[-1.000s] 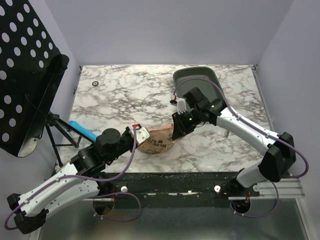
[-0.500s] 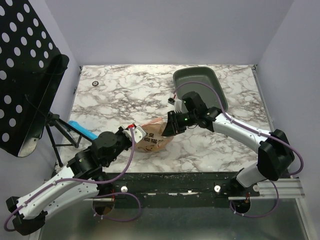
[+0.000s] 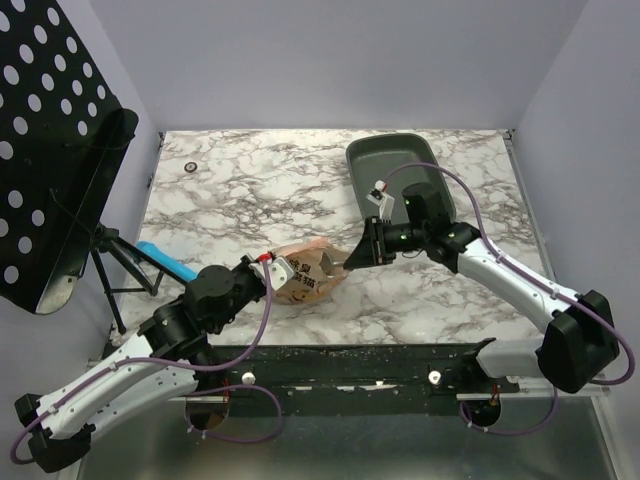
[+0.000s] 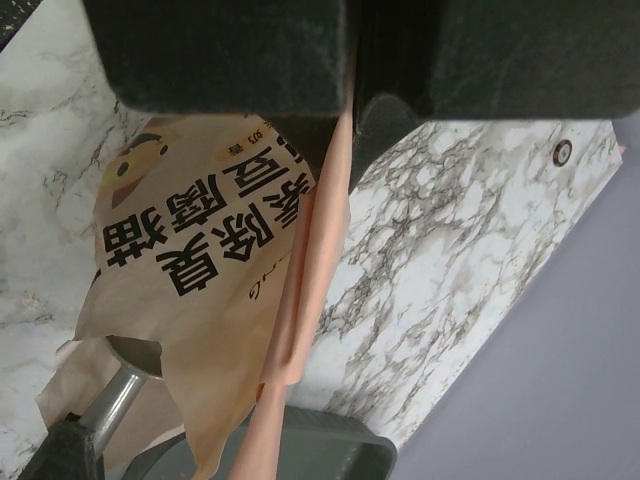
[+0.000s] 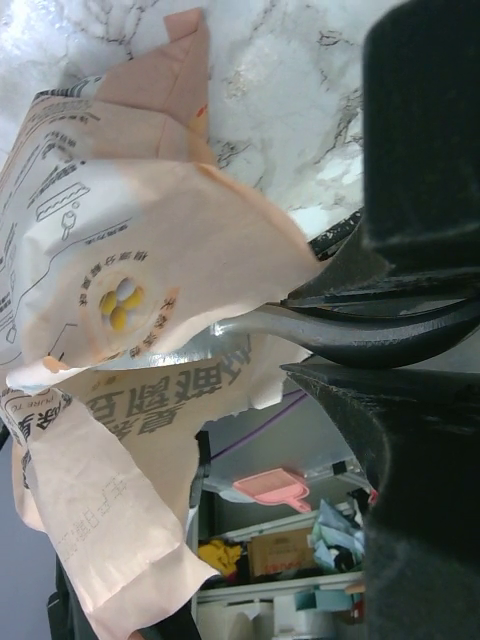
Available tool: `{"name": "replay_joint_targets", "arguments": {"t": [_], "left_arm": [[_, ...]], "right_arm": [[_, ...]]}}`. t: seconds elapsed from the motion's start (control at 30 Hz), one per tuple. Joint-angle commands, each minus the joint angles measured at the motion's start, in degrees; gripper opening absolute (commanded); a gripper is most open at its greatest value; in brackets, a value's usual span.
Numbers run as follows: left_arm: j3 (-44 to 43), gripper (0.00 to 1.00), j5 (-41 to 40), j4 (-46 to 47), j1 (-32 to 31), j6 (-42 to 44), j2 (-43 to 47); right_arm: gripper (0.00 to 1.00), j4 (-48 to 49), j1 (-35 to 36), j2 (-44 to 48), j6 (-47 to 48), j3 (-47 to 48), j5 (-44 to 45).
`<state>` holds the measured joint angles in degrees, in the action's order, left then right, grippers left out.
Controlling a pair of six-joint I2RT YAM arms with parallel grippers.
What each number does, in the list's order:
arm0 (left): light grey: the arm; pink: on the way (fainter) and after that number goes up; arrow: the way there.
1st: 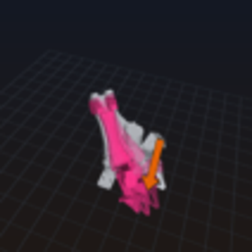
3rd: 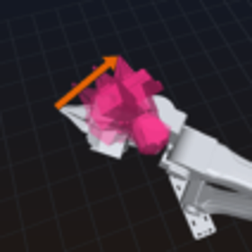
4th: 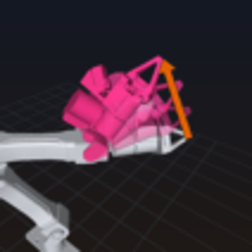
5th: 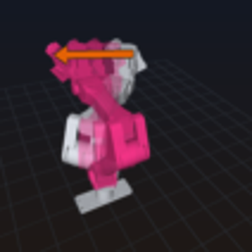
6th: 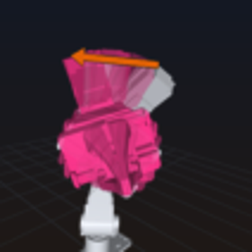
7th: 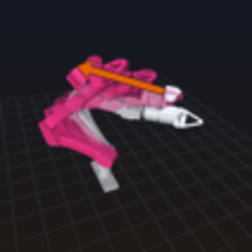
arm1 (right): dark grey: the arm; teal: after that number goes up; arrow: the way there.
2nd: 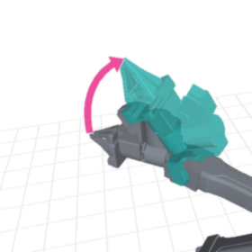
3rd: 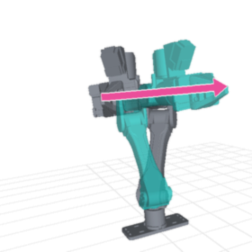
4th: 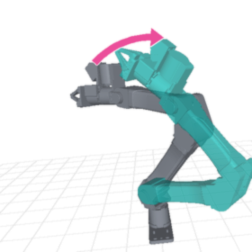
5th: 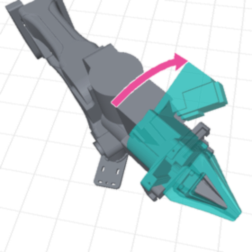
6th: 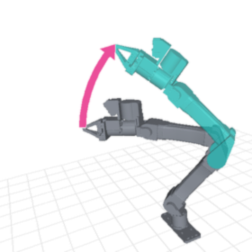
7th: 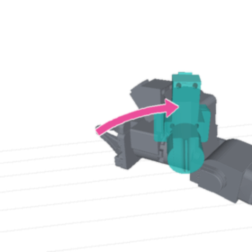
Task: Fill the litter box with clean litter
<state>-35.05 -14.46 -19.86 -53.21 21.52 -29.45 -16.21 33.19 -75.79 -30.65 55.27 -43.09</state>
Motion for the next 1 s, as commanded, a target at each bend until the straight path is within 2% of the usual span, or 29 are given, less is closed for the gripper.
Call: {"name": "replay_joint_targets", "arguments": {"t": [0.0, 0.37, 0.63, 0.83, 0.97], "left_arm": [[1.8, 0.0, 5.0, 4.6, 0.1, 0.1, 1.2], [4.0, 0.0, 8.5, 10.4, -0.8, -1.1, -1.4], [6.6, 0.0, 3.3, 16.8, -5.4, -0.5, -2.6], [9.0, 0.0, -1.2, 21.5, -8.4, 0.7, -1.0], [9.4, 0.0, -2.3, 22.1, -8.8, 1.0, -1.5]], "right_arm": [[0.0, 2.8, -3.6, 4.2, -1.2, -2.8, -5.9], [0.0, 2.9, -10.9, 10.0, -5.3, -8.4, -8.5], [0.0, 7.0, -14.6, 14.8, -14.5, -14.7, -11.1], [0.0, 15.6, -16.5, 18.5, -25.9, -22.6, -11.5], [0.0, 21.8, -16.6, 18.0, -29.9, -25.7, -13.7]]}}
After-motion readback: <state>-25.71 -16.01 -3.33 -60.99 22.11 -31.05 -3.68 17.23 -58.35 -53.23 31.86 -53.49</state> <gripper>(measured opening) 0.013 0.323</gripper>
